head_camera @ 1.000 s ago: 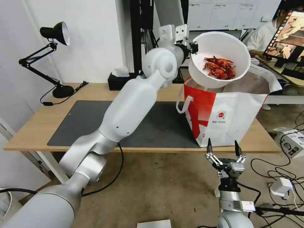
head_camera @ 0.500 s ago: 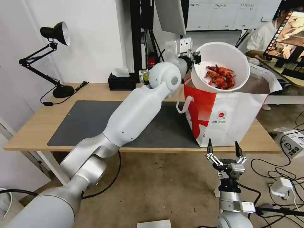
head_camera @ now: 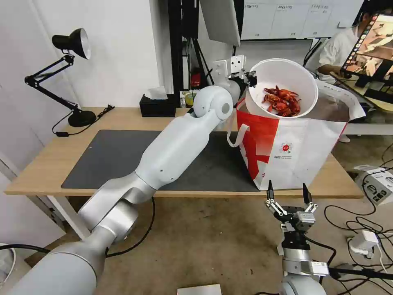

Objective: Pick up the trash from the table and place it into the takeout bag.

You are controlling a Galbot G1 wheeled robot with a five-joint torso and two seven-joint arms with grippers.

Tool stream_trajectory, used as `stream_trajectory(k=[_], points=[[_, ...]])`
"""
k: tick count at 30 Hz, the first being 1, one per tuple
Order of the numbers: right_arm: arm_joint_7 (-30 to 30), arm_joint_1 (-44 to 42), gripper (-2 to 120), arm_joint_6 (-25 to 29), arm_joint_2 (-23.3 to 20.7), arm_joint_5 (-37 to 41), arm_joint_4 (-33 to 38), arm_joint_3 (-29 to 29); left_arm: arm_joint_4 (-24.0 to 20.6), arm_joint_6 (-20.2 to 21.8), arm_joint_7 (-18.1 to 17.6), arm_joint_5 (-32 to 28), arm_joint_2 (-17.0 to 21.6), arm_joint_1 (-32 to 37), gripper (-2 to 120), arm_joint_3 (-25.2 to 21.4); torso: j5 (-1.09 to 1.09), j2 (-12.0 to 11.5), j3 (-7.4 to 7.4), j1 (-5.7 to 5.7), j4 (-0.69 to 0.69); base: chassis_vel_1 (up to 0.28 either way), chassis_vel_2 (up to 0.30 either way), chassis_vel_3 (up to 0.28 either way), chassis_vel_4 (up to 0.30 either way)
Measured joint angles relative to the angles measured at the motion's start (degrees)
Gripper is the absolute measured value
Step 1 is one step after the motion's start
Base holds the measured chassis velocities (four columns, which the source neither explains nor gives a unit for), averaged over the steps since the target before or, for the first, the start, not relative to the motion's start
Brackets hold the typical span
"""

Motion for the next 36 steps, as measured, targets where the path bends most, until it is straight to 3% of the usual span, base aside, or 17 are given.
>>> stream_trajectory(k=[27,36], points=[[0.1,0.2,100,0.0,0.1,0.1,-0.2,0.1,-2.0,-0.1,-0.5,0.4,0.0,0.9,0,1.2,0.0,0.0,0.0,0.0,0.0,0.0,0.0,0.0,0.0],[0.1,0.6,100,0.0,0.1,0.1,-0.5,0.0,-2.2,-0.2,-0.7,0.3,0.2,0.9,32,1.2,0.0,0.0,0.0,0.0,0.0,0.0,0.0,0.0,0.0]])
